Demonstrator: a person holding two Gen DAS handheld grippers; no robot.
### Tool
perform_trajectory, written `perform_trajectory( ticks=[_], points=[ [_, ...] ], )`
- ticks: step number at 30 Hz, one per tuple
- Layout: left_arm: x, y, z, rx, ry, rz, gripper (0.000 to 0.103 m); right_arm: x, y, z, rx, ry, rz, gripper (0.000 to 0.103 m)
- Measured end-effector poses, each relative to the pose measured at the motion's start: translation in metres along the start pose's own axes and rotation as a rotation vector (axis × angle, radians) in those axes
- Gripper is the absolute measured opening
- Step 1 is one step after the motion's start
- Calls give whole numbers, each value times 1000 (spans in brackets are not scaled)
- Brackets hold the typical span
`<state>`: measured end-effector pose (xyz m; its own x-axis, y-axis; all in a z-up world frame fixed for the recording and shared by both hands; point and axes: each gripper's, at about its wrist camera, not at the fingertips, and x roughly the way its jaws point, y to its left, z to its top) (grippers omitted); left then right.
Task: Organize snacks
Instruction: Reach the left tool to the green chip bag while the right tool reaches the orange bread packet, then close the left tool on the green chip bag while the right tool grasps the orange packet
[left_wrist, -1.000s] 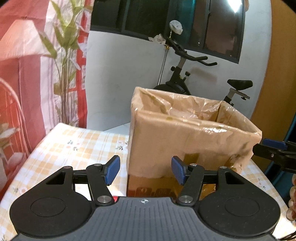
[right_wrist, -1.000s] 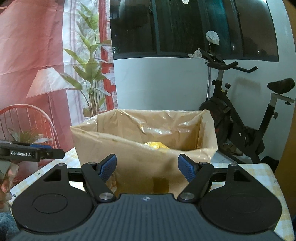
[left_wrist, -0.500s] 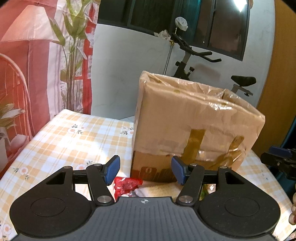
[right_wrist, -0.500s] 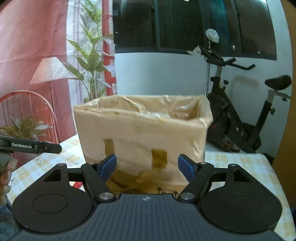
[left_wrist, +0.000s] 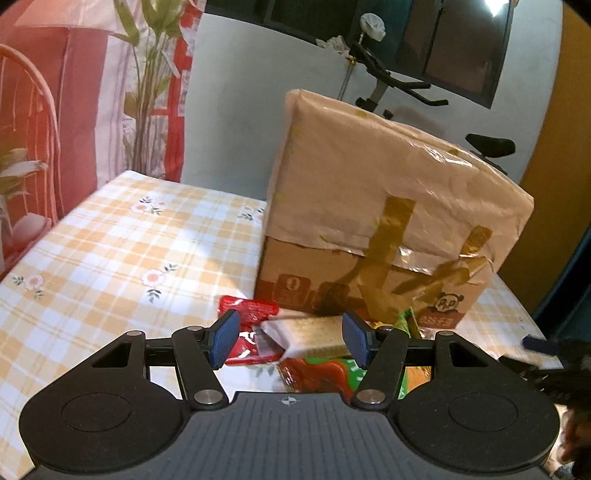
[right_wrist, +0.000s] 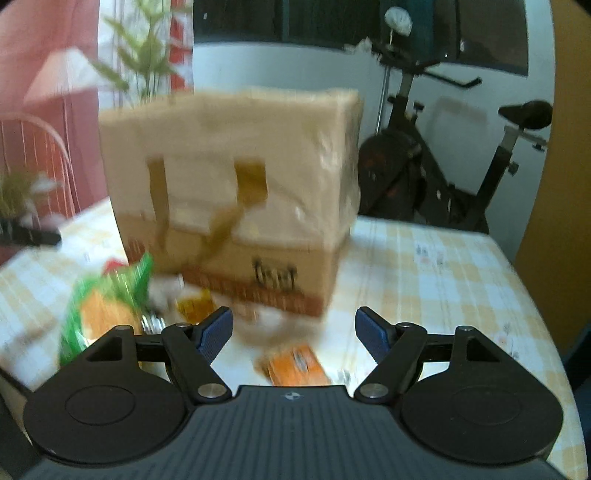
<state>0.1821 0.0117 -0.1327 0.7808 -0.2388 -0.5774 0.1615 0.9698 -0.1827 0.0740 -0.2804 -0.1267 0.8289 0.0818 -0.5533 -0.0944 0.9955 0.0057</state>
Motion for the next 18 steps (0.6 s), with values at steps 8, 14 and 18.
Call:
perform_trajectory(
  ticks=[8,14,18],
  points=[
    [2,-2,-5,-3,14,-6,65,36,-14,-24,3,144,15,69],
    [6,-11,-8,18,35,-26,66,49,-10,-30,29,174,36,44],
    [7,-18,-10,37,44,-58,70,52,-2,-32,74,139,47,42]
  ],
)
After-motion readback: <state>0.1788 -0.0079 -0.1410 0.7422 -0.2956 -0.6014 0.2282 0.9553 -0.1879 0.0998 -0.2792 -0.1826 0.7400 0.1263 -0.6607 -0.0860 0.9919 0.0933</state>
